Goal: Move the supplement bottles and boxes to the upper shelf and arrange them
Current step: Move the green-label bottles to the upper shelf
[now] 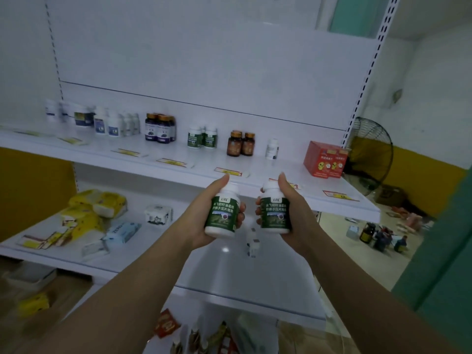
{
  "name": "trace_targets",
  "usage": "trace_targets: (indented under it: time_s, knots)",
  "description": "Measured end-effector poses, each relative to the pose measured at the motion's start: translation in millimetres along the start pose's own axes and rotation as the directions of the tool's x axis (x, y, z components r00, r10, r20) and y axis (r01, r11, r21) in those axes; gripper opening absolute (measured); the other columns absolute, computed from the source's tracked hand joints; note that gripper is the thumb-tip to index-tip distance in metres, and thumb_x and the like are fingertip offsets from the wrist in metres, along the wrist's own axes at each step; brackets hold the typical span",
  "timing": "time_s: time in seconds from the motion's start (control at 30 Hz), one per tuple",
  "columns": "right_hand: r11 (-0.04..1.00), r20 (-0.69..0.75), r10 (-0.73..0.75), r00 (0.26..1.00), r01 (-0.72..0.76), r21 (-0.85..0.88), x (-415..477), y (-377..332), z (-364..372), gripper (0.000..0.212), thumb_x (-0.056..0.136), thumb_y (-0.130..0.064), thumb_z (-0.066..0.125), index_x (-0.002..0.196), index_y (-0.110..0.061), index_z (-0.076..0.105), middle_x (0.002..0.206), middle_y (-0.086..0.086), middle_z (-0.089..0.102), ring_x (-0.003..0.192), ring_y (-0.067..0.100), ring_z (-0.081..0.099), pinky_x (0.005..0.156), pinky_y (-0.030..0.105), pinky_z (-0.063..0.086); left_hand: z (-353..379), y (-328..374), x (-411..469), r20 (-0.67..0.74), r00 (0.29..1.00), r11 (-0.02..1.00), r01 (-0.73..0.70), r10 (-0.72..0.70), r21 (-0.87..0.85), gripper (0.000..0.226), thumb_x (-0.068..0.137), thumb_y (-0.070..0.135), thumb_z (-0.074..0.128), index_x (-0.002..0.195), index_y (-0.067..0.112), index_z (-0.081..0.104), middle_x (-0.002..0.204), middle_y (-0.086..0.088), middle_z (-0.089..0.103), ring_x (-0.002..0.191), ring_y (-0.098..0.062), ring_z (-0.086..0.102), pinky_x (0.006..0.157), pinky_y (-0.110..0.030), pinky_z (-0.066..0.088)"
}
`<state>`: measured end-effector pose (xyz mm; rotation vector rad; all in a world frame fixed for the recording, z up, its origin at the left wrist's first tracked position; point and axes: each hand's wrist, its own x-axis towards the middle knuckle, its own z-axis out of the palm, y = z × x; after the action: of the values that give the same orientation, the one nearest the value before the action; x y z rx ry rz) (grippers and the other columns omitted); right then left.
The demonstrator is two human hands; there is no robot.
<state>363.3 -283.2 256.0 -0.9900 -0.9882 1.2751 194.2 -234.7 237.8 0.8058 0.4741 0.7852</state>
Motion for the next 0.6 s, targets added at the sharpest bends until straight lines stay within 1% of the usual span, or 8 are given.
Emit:
trace_targets:
  time_s: [0.1,0.2,0.27,0.4,0.47,0.6]
  knots:
    - [1.0,0.029,0.002,1.0,-0.002,0.004,9,-2,20,0.046,0.091,-0.054,0.045,0.083,-0.012,0.062,0.072,0.009,0.063,0.059,0.02,0.058,0.058,0.03,0.048,-12,20,-13,-0.012,1.0,1.0,-0.005,0.006,0.028,0.039,0.078,0.048,0.065,0.082,0.01,0.057,0.072,-0.012,0.063,0.053,-0.021,0.061,0.053,-0.026,0.054]
    - [1.0,0.048,-0.001,0.999,-0.001,0.024,23,-3,51,0.044,0.092,-0.052,0.046,0.087,-0.011,0.06,0.07,0.009,0.064,0.055,0.019,0.059,0.057,0.029,0.049,-28,45,-32,-0.012,0.999,0.998,-0.044,0.045,0.05,0.038,0.077,0.048,0.065,0.079,0.011,0.057,0.071,-0.011,0.062,0.053,-0.02,0.06,0.052,-0.025,0.053]
    - [1.0,0.077,-0.014,0.997,0.012,0.022,33,-3,73,0.044,0.092,-0.052,0.046,0.087,-0.01,0.06,0.069,0.008,0.065,0.054,0.018,0.06,0.057,0.029,0.05,-40,62,-45,-0.012,0.997,0.994,-0.071,0.072,0.08,0.036,0.073,0.046,0.069,0.079,0.012,0.056,0.071,-0.01,0.062,0.054,-0.02,0.059,0.052,-0.025,0.052]
    - [0.998,0.144,-0.057,0.988,0.054,0.024,56,-3,112,0.042,0.09,-0.052,0.048,0.09,-0.011,0.06,0.07,0.008,0.065,0.054,0.017,0.061,0.058,0.029,0.05,-59,95,-61,0.0,0.988,0.974,-0.15,0.152,0.169,0.028,0.072,0.031,0.071,0.082,0.015,0.051,0.073,-0.009,0.061,0.054,-0.018,0.059,0.052,-0.024,0.053]
    - [0.997,0.154,-0.072,0.985,0.069,0.022,69,-8,126,0.039,0.09,-0.05,0.05,0.093,-0.013,0.06,0.071,0.008,0.065,0.056,0.017,0.061,0.059,0.029,0.051,-66,111,-60,-0.003,0.982,0.961,-0.186,0.191,0.206,0.022,0.071,0.023,0.07,0.081,0.014,0.053,0.072,-0.009,0.062,0.056,-0.018,0.059,0.054,-0.024,0.054]
    - [0.995,0.158,-0.093,0.983,0.097,-0.022,104,-23,137,0.025,0.089,-0.036,0.059,0.095,-0.012,0.061,0.076,0.007,0.066,0.057,0.016,0.063,0.06,0.029,0.054,-77,140,-36,0.013,0.976,0.941,-0.214,0.218,0.261,0.02,0.069,0.015,0.067,0.084,0.009,0.056,0.073,-0.007,0.063,0.058,-0.017,0.059,0.057,-0.024,0.054]
